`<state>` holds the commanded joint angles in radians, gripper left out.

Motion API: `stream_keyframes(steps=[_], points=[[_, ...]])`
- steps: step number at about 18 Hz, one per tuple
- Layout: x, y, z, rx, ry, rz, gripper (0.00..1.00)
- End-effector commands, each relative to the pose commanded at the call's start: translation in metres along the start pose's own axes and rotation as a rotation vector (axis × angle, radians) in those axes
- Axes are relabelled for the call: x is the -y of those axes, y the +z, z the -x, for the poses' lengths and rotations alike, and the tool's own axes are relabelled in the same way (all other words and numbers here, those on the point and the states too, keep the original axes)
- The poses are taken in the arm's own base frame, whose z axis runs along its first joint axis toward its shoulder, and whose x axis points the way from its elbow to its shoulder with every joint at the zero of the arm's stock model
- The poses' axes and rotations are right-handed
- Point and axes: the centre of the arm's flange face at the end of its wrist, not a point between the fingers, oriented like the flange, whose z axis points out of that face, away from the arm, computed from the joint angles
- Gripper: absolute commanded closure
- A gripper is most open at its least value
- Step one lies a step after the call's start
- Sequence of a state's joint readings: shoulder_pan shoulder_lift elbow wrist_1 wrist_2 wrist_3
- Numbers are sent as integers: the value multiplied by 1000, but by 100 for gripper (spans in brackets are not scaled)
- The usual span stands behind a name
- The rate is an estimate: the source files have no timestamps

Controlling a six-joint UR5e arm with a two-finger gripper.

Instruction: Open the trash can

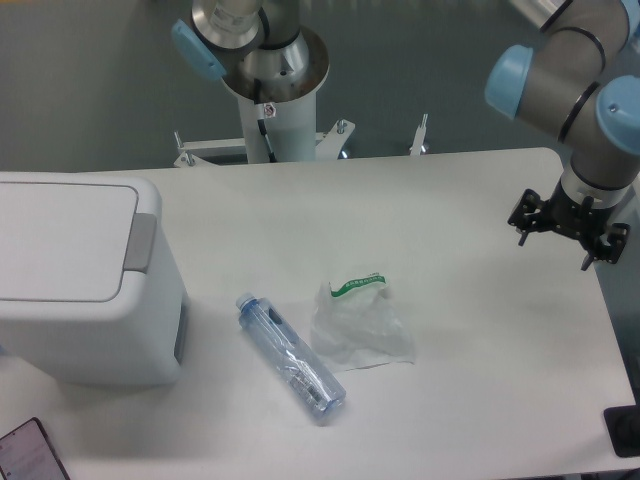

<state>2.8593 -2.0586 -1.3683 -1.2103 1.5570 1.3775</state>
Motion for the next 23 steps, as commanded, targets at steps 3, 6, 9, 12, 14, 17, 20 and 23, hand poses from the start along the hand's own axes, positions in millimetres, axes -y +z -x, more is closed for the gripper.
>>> stream_keyframes(steps=[3,6,9,12,14,17,20,23], points=[[-1,0,0,0,-1,0,0],[1,-2,0,0,-1,-6,0],[2,-3,-3,-4,2,-3,0],[14,-13,-16,-29,12,3,0],[23,-19,-29,-69,25,11,0],[41,-32,-49,-107,0,17,0],[75,-47,-61,-130,-15,-12,0],[106,-55,-79,-172,-59,-16,0]])
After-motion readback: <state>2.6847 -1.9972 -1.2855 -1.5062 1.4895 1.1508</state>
